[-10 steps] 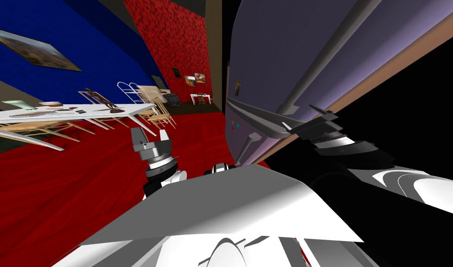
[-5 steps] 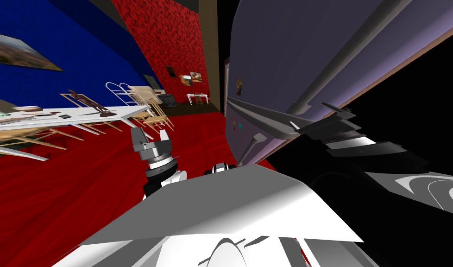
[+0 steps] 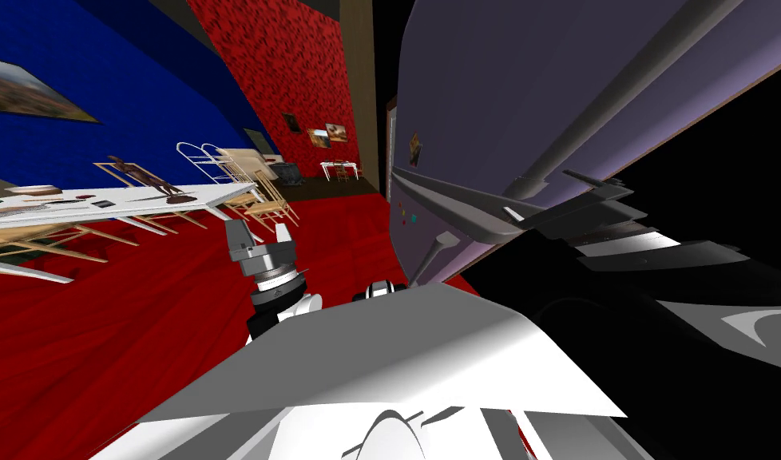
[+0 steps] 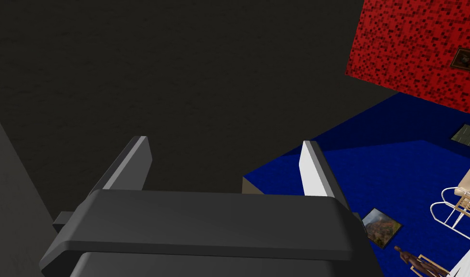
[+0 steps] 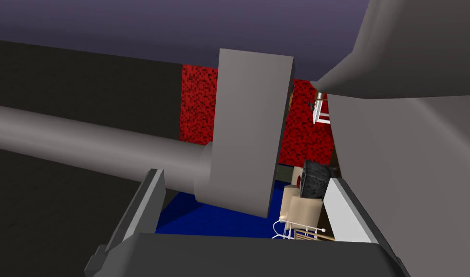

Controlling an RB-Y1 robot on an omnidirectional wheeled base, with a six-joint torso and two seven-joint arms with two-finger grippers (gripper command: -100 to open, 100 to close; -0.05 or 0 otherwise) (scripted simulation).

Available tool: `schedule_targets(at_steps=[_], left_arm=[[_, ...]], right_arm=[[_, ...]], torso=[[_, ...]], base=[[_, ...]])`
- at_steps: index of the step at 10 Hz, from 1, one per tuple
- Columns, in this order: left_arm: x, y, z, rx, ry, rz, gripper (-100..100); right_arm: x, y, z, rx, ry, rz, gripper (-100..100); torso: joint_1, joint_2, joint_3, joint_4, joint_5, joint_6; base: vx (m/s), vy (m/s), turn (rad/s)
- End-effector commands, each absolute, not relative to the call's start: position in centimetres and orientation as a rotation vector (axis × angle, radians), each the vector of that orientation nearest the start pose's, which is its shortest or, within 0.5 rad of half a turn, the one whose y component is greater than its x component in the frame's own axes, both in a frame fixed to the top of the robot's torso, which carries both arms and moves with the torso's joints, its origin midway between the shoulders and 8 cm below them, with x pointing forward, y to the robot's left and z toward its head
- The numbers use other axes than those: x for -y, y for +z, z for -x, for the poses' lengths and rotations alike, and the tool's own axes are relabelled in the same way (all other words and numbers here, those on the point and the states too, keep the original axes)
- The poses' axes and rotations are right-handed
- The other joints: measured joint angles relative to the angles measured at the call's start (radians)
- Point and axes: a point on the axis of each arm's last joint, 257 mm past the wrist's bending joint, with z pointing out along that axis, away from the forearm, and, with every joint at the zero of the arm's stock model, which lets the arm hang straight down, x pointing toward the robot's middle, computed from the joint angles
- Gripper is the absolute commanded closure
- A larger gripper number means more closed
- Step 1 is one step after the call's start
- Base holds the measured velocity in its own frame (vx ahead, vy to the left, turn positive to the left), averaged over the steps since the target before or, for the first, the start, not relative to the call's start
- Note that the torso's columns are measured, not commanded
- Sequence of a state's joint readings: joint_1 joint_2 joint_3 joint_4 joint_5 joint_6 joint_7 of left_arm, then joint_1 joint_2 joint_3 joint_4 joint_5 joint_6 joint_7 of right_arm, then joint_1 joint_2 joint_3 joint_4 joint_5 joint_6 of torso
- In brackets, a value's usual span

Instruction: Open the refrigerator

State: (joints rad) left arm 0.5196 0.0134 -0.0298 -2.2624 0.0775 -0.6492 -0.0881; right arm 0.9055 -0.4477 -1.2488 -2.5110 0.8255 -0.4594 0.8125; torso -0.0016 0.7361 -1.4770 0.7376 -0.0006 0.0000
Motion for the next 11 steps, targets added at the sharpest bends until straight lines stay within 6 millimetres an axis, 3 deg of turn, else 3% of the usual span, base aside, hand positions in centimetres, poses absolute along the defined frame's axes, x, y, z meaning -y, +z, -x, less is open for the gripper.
schedule_targets(at_steps=[1,2,3,4,5,8,11], left_arm=[[-27.8,3.7,-31.9,-0.512,-1.31,0.583,0],[-27.8,3.7,-31.9,-0.512,-1.31,0.583,0],[-27.8,3.7,-31.9,-0.512,-1.31,0.583,0],[-27.8,3.7,-31.9,-0.512,-1.31,0.583,0],[-27.8,3.7,-31.9,-0.512,-1.31,0.583,0],[-27.8,3.7,-31.9,-0.511,-1.311,0.583,0],[-27.8,3.7,-31.9,-0.512,-1.311,0.583,0]], right_arm=[[44.0,13.4,-23.5,-1.01,-1.299,1.01,-100],[44.0,12.8,-23.6,-1.012,-1.298,1.006,100],[44.1,13.3,-23.5,-1.01,-1.302,1.0,100],[45.5,13.3,-23.0,-1.032,-1.333,0.986,100],[45.5,13.3,-23.0,-1.032,-1.333,0.986,100],[48.2,13.4,-21.9,-1.08,-1.392,0.956,100],[49.6,13.4,-21.2,-1.103,-1.421,0.941,100]], torso=[[0.0,-0.002,-0.002,-0.001,0.0,0.0],[0.001,-0.001,-0.002,-0.002,0.0,-0.003],[0.001,0.001,0.0,-0.003,-0.002,-0.003],[-0.002,-0.001,0.0,-0.002,-0.002,-0.001],[0.011,-0.004,-0.002,-0.002,0.002,0.0],[0.007,-0.007,-0.007,-0.003,0.004,-0.006],[0.01,-0.014,-0.014,-0.005,0.008,-0.01]], base=[[0.05,-0.004,-0.027],[-0.07,0.005,0.01],[-0.049,0.005,0.007],[0.037,0.222,-0.003],[0.058,0.245,-0.048],[0.085,0.281,-0.026],[0.085,0.294,-0.024]])
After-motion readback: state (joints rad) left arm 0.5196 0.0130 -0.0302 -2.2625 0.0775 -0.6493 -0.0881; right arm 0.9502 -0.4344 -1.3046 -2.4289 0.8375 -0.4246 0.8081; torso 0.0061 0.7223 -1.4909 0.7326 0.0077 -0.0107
